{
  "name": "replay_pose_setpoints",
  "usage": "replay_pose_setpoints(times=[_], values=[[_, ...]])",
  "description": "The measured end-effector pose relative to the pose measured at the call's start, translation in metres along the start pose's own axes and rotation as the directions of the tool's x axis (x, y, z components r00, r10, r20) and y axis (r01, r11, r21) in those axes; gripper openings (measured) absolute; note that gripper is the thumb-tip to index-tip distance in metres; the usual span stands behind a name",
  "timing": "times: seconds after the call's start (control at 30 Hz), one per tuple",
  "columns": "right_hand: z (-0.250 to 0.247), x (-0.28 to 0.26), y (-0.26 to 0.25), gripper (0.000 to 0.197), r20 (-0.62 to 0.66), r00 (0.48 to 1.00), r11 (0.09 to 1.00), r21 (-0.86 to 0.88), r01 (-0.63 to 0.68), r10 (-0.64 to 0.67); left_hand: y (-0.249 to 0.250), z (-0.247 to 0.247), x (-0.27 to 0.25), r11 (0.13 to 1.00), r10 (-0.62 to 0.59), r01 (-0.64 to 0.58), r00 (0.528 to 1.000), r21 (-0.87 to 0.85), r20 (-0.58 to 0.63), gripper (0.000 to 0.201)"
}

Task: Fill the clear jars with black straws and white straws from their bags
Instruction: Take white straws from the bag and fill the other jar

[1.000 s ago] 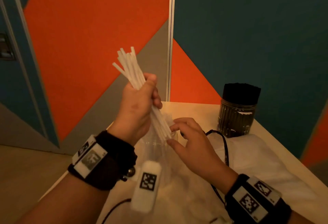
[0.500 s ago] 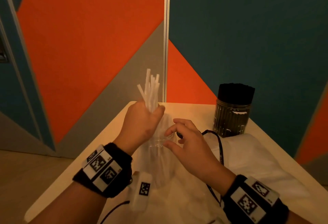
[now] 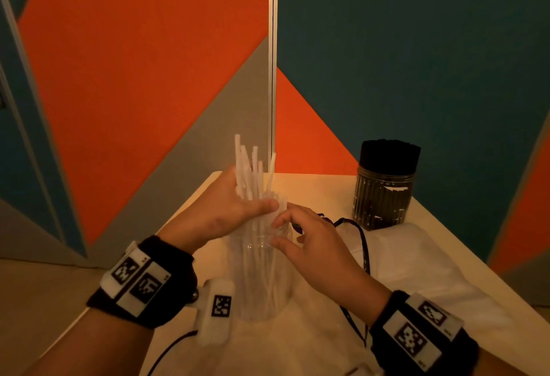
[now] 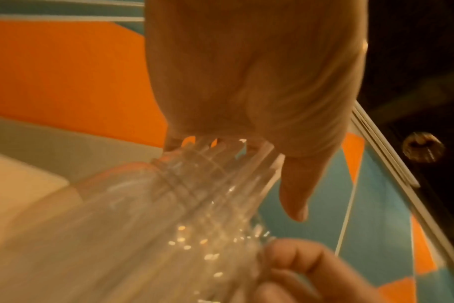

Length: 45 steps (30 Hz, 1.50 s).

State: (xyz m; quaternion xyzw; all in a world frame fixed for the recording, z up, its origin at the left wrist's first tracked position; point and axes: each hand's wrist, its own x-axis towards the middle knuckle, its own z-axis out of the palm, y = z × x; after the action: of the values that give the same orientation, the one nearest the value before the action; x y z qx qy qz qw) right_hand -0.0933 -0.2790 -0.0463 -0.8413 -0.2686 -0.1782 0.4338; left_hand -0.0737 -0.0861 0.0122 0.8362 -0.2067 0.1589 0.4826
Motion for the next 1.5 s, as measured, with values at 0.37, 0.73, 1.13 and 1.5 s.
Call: replay_pose_setpoints(times=[0.37, 0.73, 1.13, 1.5], values=[[0.004, 0.001, 0.002, 0.023, -0.003, 0.996, 0.995, 0.035, -0.089, 0.089, -0.004, 0.027, -0.009, 0.982, 0.118, -0.094, 0.983, 0.165, -0.138, 0.042], [0.001, 0.000, -0.002, 0.023, 0.023, 0.995, 0.995, 0.037, -0.095, 0.094, 0.006, 0.017, 0.011, 0.963, 0.188, -0.139, 0.961, 0.231, -0.202, 0.076], [0.002, -0.006, 0.003, 0.029, 0.011, 0.996, 0.996, 0.002, -0.084, 0.084, 0.005, 0.016, 0.010, 0.763, 0.087, -0.121, 0.993, 0.635, 0.084, 0.068], [-0.008, -0.009, 0.006, 0.047, -0.053, 0.980, 0.978, 0.098, -0.184, 0.189, 0.012, 0.011, 0.014, 0.988, 0.150, -0.153, 0.931, 0.018, -0.331, 0.022]])
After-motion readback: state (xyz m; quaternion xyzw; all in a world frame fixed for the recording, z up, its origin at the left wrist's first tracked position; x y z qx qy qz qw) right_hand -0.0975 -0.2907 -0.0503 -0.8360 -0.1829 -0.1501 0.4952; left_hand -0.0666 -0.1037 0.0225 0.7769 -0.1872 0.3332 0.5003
